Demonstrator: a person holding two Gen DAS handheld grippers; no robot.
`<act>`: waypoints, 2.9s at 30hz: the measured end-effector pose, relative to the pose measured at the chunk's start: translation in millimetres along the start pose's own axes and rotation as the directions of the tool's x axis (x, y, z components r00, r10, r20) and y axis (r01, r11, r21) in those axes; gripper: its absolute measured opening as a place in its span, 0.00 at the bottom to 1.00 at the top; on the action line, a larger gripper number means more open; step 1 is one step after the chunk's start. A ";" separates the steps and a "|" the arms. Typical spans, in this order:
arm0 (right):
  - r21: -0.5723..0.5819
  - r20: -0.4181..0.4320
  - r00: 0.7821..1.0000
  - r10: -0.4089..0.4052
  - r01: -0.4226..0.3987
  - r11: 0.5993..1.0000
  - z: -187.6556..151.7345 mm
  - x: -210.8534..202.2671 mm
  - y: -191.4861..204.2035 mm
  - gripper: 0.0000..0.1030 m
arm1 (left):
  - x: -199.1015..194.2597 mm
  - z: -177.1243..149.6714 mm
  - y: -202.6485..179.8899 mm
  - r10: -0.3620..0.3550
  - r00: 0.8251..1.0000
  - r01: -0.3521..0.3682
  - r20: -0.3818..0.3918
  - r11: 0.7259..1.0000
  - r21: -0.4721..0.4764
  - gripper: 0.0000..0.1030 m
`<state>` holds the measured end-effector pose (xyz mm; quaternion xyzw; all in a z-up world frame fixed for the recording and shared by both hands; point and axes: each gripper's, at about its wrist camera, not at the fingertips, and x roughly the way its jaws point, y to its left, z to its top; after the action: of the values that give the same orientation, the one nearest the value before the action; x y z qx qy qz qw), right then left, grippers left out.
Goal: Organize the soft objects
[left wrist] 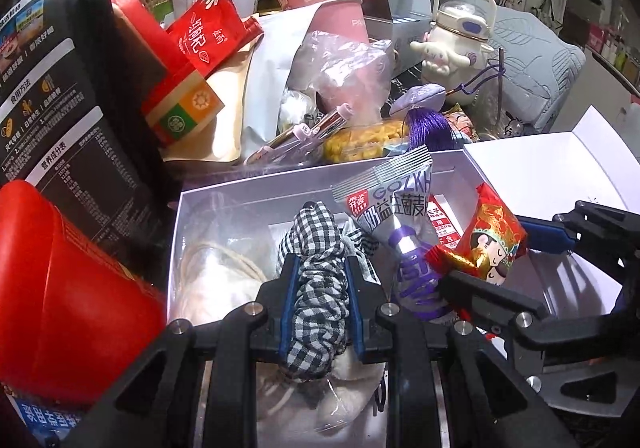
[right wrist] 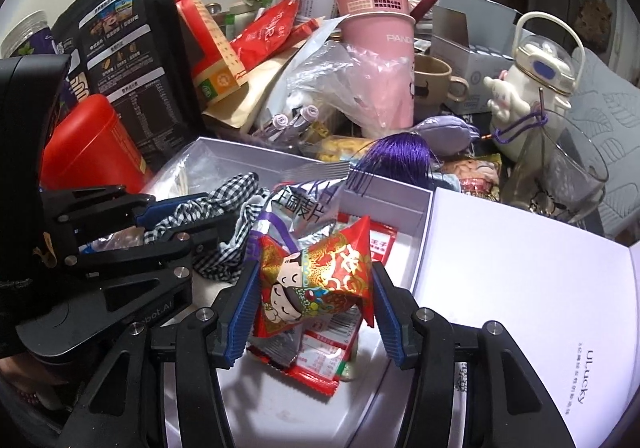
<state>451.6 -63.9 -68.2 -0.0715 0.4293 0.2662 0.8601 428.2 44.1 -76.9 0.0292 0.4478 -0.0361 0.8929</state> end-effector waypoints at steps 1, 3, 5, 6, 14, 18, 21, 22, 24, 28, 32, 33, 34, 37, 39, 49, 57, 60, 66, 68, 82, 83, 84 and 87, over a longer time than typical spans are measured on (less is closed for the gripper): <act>0.001 -0.001 1.000 0.000 0.000 1.000 -0.1 -0.3 -0.1 0.52 | 0.0 0.4 -0.4 0.001 1.000 -0.001 -0.004 1.000 -0.001 0.21; 0.005 -0.002 1.000 -0.008 0.008 1.000 0.0 -2.0 -1.0 0.54 | 0.5 2.1 -1.0 -0.002 1.000 0.002 -0.007 1.000 -0.010 0.21; 0.012 0.001 1.000 -0.012 0.012 1.000 0.0 -3.9 -2.5 0.58 | 0.3 3.2 -0.2 -0.011 1.000 0.011 -0.009 1.000 -0.024 0.21; 0.017 0.006 1.000 -0.013 0.013 1.000 -0.2 -5.9 -3.2 0.59 | -0.8 2.4 0.3 -0.013 1.000 0.012 -0.010 1.000 -0.026 0.22; -0.012 0.043 0.998 -0.043 0.044 0.999 -2.0 -25.4 0.3 0.71 | -13.4 -1.9 -3.3 0.010 1.000 -0.011 -0.023 1.000 -0.020 0.23; -0.002 0.065 0.997 -0.042 0.042 0.999 -2.4 -40.0 0.8 0.72 | -24.8 -2.3 -5.0 0.026 1.000 -0.026 -0.015 1.000 -0.018 0.23; -0.001 0.084 0.995 -0.053 0.053 0.999 -2.2 -53.3 1.4 0.72 | -34.3 -0.7 -5.4 0.039 0.999 -0.039 -0.003 0.999 -0.025 0.23; 0.001 0.091 0.994 -0.059 0.059 0.998 -1.9 -57.4 2.1 0.72 | -37.8 -0.4 -5.2 0.042 0.999 -0.041 0.004 0.999 -0.026 0.23; 0.002 0.108 0.992 -0.068 0.068 0.998 -1.9 -67.2 3.0 0.72 | -44.7 1.2 -5.7 0.049 0.999 -0.048 0.018 0.998 -0.029 0.23; 0.005 0.137 0.987 -0.082 0.082 0.997 -0.7 -85.3 4.5 0.72 | -57.6 5.0 -5.8 0.055 0.998 -0.054 0.038 0.998 -0.034 0.23; 0.008 0.165 0.982 -0.096 0.096 0.995 0.3 -103.2 7.7 0.72 | -73.2 7.1 -5.8 0.056 0.996 -0.054 0.063 0.998 -0.040 0.23; 0.007 0.174 0.980 -0.099 0.099 0.995 0.3 -108.0 8.7 0.72 | -77.9 7.9 -6.1 0.053 0.996 -0.050 0.069 0.998 -0.040 0.23; 0.006 0.183 0.978 -0.101 0.102 0.995 0.7 -113.2 9.9 0.72 | -82.4 8.3 -6.5 0.048 0.996 -0.045 0.075 0.998 -0.040 0.23; 0.007 0.211 0.972 -0.105 0.106 0.994 1.3 -126.3 13.2 0.72 | -101.3 9.3 -6.8 0.033 0.994 -0.029 0.106 0.999 -0.042 0.23; 0.011 0.235 0.966 -0.105 0.105 0.994 1.1 -136.9 15.2 0.72 | -114.3 9.8 -7.1 0.039 0.990 -0.033 0.132 0.998 -0.046 0.23; 0.028 0.345 0.931 -0.120 0.118 0.993 -14.8 -199.7 32.2 0.76 | -184.9 -4.7 -8.5 0.064 0.961 -0.052 0.268 0.997 -0.049 1.00; 0.039 0.394 0.909 -0.134 0.130 0.991 -39.7 -239.6 47.0 0.77 | -225.3 -29.7 -15.7 0.070 0.949 -0.062 0.308 0.997 -0.034 1.00; 0.041 0.409 0.901 -0.144 0.139 0.989 -48.4 -251.7 52.4 0.80 | -238.8 -37.0 -18.8 0.053 0.946 -0.047 0.319 0.999 -0.027 1.00; 0.057 0.431 0.889 -0.153 0.143 0.988 -70.6 -273.3 63.0 0.84 | -265.0 -58.5 -26.2 0.056 0.932 -0.053 0.359 0.998 -0.017 1.00; 0.060 0.433 0.887 -0.161 0.149 0.987 -77.3 -277.1 66.3 0.84 | -271.4 -65.2 -29.1 0.057 0.928 -0.057 0.367 0.998 -0.011 1.00; 0.143 0.404 0.884 -0.235 0.192 0.971 -131.2 -284.0 75.4 0.84 | -287.9 -121.0 -44.8 0.063 0.931 -0.071 0.360 0.997 0.008 1.00; 0.153 0.397 0.887 -0.235 0.188 0.970 -135.6 -282.4 74.8 0.84 | -287.7 -123.5 -45.7 0.062 0.932 -0.070 0.357 0.998 0.008 1.00; 0.165 0.391 0.889 -0.238 0.187 0.968 -140.3 -280.9 73.9 0.84 | -286.9 -126.7 -46.5 0.063 0.934 -0.069 0.351 0.998 0.003 1.00; 0.184 0.371 0.897 -0.240 0.182 0.966 -151.5 -277.3 72.4 0.84 | -284.5 -133.8 -49.9 0.054 0.937 -0.058 0.344 0.998 0.003 1.00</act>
<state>172.1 -165.7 60.6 -0.0011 0.2573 0.1483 0.9549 147.4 16.7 70.3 0.0409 0.2836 -0.0181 0.9579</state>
